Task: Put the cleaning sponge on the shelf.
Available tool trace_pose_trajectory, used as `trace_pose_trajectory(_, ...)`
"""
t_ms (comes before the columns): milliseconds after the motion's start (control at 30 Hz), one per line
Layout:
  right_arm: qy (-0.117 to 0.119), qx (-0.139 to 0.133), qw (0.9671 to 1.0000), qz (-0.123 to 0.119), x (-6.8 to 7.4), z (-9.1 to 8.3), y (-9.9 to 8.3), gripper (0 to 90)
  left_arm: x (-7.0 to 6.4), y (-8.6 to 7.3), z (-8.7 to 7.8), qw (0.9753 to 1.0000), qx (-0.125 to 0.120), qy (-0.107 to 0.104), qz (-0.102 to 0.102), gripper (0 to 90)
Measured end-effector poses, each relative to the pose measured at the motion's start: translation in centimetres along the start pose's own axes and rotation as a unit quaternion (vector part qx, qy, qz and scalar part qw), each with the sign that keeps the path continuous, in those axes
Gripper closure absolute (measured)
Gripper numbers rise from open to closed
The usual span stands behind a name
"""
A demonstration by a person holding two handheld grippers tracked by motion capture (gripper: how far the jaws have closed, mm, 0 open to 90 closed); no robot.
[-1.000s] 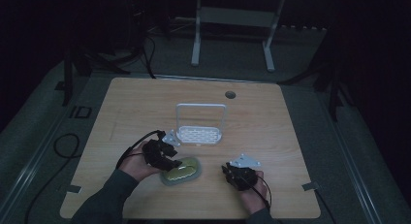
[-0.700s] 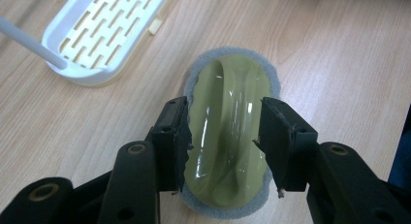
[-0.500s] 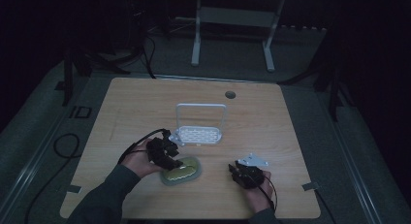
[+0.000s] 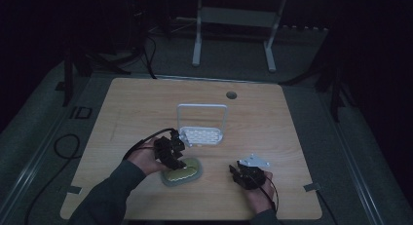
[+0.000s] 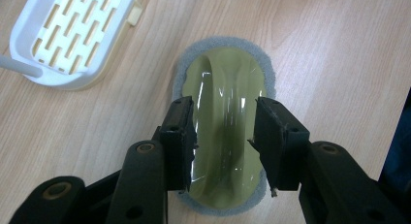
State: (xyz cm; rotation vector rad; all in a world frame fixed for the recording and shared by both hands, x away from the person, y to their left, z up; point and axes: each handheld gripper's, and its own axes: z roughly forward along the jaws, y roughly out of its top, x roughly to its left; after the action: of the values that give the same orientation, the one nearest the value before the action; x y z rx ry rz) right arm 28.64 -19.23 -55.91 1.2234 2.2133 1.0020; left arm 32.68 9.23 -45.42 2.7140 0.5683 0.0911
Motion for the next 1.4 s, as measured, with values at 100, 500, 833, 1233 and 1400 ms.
trace_pose_trajectory(100, 0.001, 0.000, 1.0000, -0.001, 0.0, 0.0, 0.0, 59.4, 0.0, 0.3, 0.0, 1.0000, 0.007, -0.001, 0.003, 59.2)
trace_pose_trajectory(500, 0.004, 0.001, 1.0000, -0.002, 0.0, 0.0, 0.0, 57.2, 0.0, 1.4, 0.4, 0.9989, 0.044, -0.009, 0.011, 58.8)
trace_pose_trajectory(833, 0.005, 0.001, 1.0000, -0.004, 0.1, 0.0, 0.0, 56.0, 0.1, 2.3, 0.7, 0.9962, 0.085, -0.013, 0.013, 59.2)
trace_pose_trajectory(1233, 0.006, 0.002, 1.0000, -0.005, 0.1, 0.0, 0.0, 54.9, 0.3, 2.9, 1.6, 0.9928, 0.117, -0.021, 0.015, 56.4)
trace_pose_trajectory(1400, 0.006, 0.002, 1.0000, -0.005, 0.1, 0.0, 0.0, 54.8, 0.5, 3.1, 2.2, 0.9914, 0.127, -0.024, 0.016, 54.9)
